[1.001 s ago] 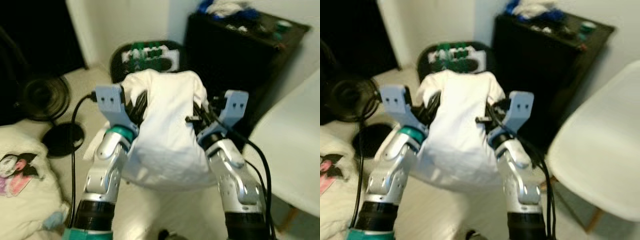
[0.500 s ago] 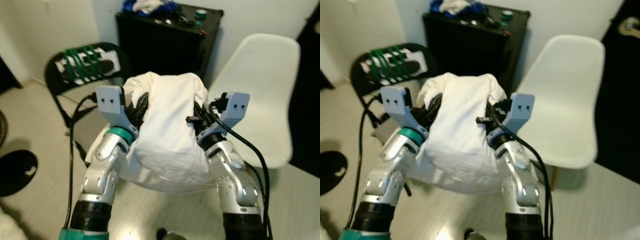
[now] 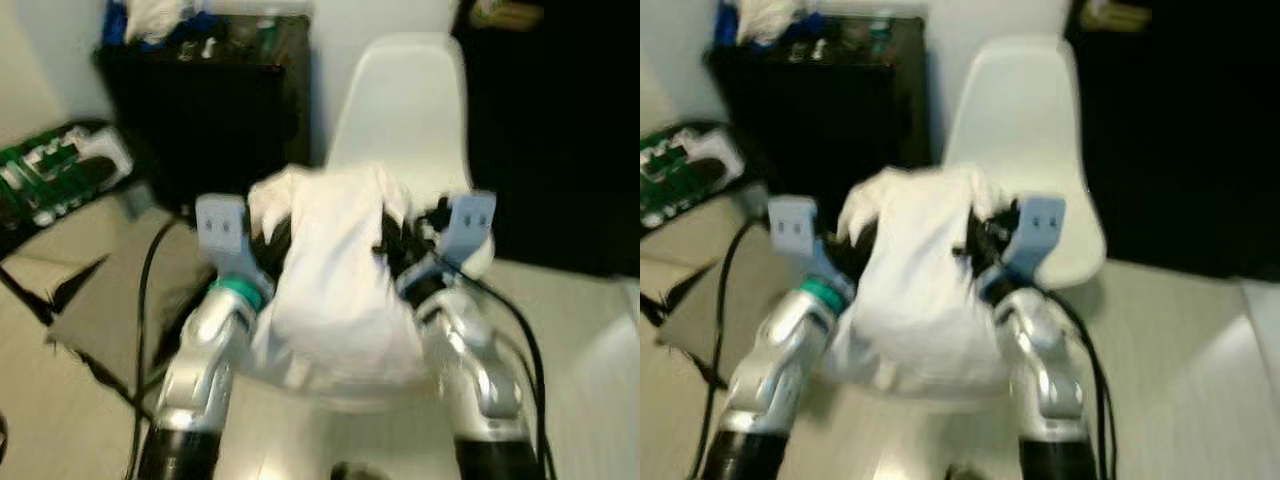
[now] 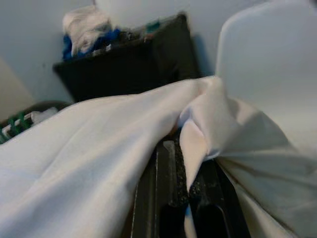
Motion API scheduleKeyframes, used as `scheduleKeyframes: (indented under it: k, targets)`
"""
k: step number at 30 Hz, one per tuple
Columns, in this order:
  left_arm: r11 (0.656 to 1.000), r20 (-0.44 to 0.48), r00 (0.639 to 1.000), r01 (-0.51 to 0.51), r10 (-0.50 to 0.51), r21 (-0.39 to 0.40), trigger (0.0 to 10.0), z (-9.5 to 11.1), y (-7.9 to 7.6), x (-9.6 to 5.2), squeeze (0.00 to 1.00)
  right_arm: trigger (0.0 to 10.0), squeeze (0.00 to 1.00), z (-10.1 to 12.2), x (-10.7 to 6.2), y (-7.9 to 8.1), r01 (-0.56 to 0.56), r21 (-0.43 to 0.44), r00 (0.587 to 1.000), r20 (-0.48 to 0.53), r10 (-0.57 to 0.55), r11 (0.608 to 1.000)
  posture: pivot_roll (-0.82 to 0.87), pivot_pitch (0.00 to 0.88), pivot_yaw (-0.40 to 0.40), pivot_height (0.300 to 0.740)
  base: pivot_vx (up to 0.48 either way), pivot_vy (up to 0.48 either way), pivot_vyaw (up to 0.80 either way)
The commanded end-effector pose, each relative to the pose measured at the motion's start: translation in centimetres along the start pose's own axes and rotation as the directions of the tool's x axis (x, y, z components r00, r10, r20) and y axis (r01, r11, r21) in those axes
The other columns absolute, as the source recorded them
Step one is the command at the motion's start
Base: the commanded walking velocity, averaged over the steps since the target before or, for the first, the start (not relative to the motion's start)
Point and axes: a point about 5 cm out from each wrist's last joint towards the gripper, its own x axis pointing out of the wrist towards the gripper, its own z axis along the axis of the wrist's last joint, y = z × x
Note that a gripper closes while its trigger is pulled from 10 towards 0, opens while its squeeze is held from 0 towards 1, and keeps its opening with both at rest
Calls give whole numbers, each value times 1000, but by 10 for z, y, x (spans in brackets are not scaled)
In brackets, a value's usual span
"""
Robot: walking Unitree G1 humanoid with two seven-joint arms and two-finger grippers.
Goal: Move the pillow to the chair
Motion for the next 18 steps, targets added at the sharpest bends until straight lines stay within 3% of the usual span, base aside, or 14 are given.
scheduleKeyframes:
  k: [1, 15, 18]
  targets:
    - [994, 37, 993, 111, -111, 8, 10000, 8, -20, 4, 0, 10000, 0, 6, 5, 28, -127, 4, 991, 36, 127, 992, 1, 0, 80, 740, 0, 0, -800]
    - [990, 37, 989, 141, -141, 0, 10000, 8, -24, 4, 0, 10000, 0, 3, 1, 26, -116, 1, 993, 33, 116, 993, -7, 0, 93, 740, 0, 0, -800]
    - [989, 45, 988, 147, -147, -8, 10000, 9, -25, 4, 0, 10000, 0, 3, 1, 26, -112, 0, 993, 34, 112, 994, -4, 0, 92, 740, 0, 0, 0]
